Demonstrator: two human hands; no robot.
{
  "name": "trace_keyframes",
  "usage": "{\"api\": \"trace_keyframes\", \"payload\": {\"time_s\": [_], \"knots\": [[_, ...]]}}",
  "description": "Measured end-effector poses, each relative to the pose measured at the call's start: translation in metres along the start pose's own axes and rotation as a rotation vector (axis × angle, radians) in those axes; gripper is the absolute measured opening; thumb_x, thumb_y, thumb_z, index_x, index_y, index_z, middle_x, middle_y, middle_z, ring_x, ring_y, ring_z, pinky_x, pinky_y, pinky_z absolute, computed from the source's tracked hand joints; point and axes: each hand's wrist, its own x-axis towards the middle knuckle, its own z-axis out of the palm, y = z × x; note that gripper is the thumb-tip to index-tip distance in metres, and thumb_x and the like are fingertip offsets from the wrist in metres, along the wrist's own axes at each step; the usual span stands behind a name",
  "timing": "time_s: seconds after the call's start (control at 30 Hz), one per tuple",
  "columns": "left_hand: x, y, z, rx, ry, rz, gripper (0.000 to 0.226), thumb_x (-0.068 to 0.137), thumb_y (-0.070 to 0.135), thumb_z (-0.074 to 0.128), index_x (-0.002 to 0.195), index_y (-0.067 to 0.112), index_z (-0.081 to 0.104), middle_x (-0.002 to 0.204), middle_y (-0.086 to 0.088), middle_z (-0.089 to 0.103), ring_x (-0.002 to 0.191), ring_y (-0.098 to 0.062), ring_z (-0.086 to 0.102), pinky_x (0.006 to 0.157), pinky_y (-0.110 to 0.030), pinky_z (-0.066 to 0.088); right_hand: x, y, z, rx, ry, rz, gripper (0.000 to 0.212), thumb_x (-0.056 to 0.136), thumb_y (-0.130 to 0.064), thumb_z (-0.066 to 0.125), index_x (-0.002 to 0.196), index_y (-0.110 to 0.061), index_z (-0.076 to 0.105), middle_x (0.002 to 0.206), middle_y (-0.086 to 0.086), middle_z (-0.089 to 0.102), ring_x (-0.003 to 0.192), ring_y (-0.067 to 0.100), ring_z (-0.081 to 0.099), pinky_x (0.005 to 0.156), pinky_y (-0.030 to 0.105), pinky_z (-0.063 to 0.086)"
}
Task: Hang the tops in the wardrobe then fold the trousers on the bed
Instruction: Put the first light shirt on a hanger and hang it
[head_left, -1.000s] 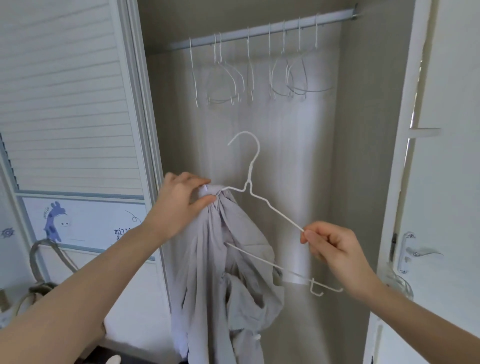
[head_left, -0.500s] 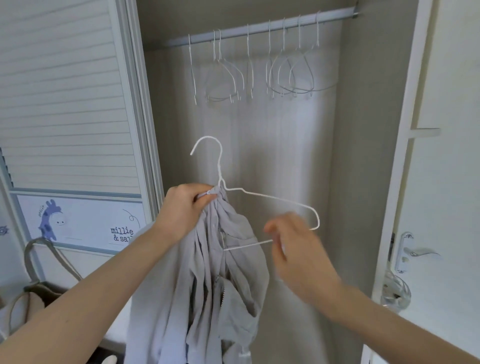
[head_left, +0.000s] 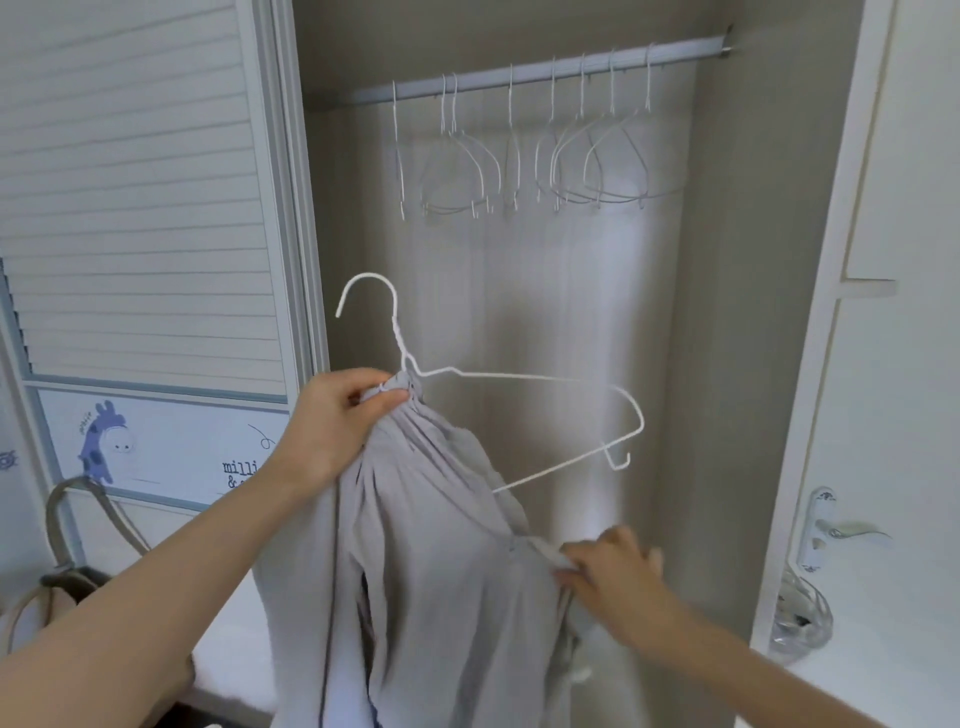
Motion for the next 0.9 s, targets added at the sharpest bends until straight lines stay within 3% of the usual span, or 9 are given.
{"api": "trace_keyframes", "payload": {"time_s": [0.07,0.17,0.23,0.37,0.53,0.63,0.77,0.83,0.9], "knots": [[-0.008,-0.007,-0.004,-0.012,-0.071,0.011,0.012,0.088,0.016,0.070,0.079,0.009,0.075,0.072,-0.024,0.060,0.065,-0.015,0.047,0.063,-0.028,0.038,0.005,0.019,-0.023,-0.109,0.087,-0.049,0.021,0.097,-0.043,0.043,0.109,-0.036,0.059,0.072,-0.023,0.031,0.100,0.017,0.028,0.078,0.033,0.024],[-0.009,-0.016,-0.005,0.000,-0.128,0.010,0.016,0.086,0.028,0.069,0.083,0.015,0.078,0.076,-0.023,0.065,0.066,-0.020,0.053,0.064,-0.028,0.042,0.010,0.035,-0.046,-0.209,0.173,-0.153,0.017,0.097,-0.036,0.044,0.096,-0.027,0.058,0.078,-0.020,0.043,0.095,0.016,0.028,0.075,0.032,0.026],[-0.009,-0.022,-0.008,0.121,-0.142,0.053,0.026,0.085,0.040,0.065,0.087,0.018,0.078,0.076,-0.011,0.070,0.068,-0.025,0.062,0.067,-0.029,0.047,0.012,0.044,-0.059,-0.201,0.253,-0.251,0.013,0.096,-0.034,0.049,0.091,-0.025,0.057,0.084,-0.019,0.052,0.094,0.017,0.034,0.073,0.031,0.031],[-0.010,-0.018,-0.003,0.259,-0.175,0.210,0.045,0.085,0.060,0.053,0.082,0.021,0.076,0.069,0.015,0.066,0.065,-0.007,0.059,0.063,-0.018,0.043,0.017,0.045,-0.086,0.017,0.308,-0.332,0.016,0.091,-0.011,0.052,0.082,-0.024,0.056,0.075,-0.011,0.056,0.073,0.007,0.057,0.068,0.035,0.048],[0.002,0.008,0.036,0.264,-0.194,0.337,0.047,0.085,0.055,0.047,0.076,0.016,0.073,0.066,0.002,0.066,0.061,-0.012,0.056,0.060,-0.024,0.040,0.030,0.004,-0.106,0.151,0.379,-0.298,0.025,0.084,0.002,0.049,0.090,-0.014,0.068,0.081,-0.003,0.064,0.072,0.016,0.054,0.069,0.015,0.038],[0.003,0.017,0.061,0.432,-0.198,0.487,0.028,0.089,0.045,0.051,0.078,0.026,0.069,0.066,0.003,0.066,0.059,-0.016,0.060,0.057,-0.025,0.037,0.037,-0.018,-0.124,0.123,0.475,-0.334,0.033,0.079,0.007,0.051,0.091,-0.015,0.073,0.085,0.002,0.060,0.078,0.018,0.055,0.069,0.015,0.033],[0.010,0.015,0.074,0.477,-0.138,0.460,0.030,0.089,0.045,0.043,0.080,0.029,0.066,0.068,0.000,0.068,0.065,-0.029,0.065,0.059,-0.029,0.038,0.030,-0.040,-0.139,0.175,0.588,-0.346,0.029,0.080,0.000,0.055,0.097,-0.019,0.068,0.087,-0.001,0.057,0.082,0.014,0.054,0.074,0.006,0.035],[0.016,0.012,0.071,0.344,-0.116,0.382,0.033,0.089,0.048,0.045,0.080,0.027,0.069,0.071,0.000,0.069,0.067,-0.023,0.064,0.060,-0.031,0.044,0.021,-0.040,-0.139,0.286,0.380,-0.375,0.038,0.080,-0.005,0.064,0.112,-0.026,0.060,0.098,-0.004,0.061,0.093,0.013,0.060,0.080,0.010,0.041],[0.021,0.008,0.064,0.203,-0.078,0.306,0.029,0.090,0.044,0.057,0.085,0.023,0.076,0.072,-0.001,0.071,0.065,-0.017,0.062,0.064,-0.027,0.047,0.012,-0.032,-0.139,0.521,-0.019,-0.379,0.060,0.081,-0.003,0.069,0.128,-0.032,0.044,0.115,-0.003,0.056,0.104,0.011,0.061,0.092,0.020,0.048]]}}
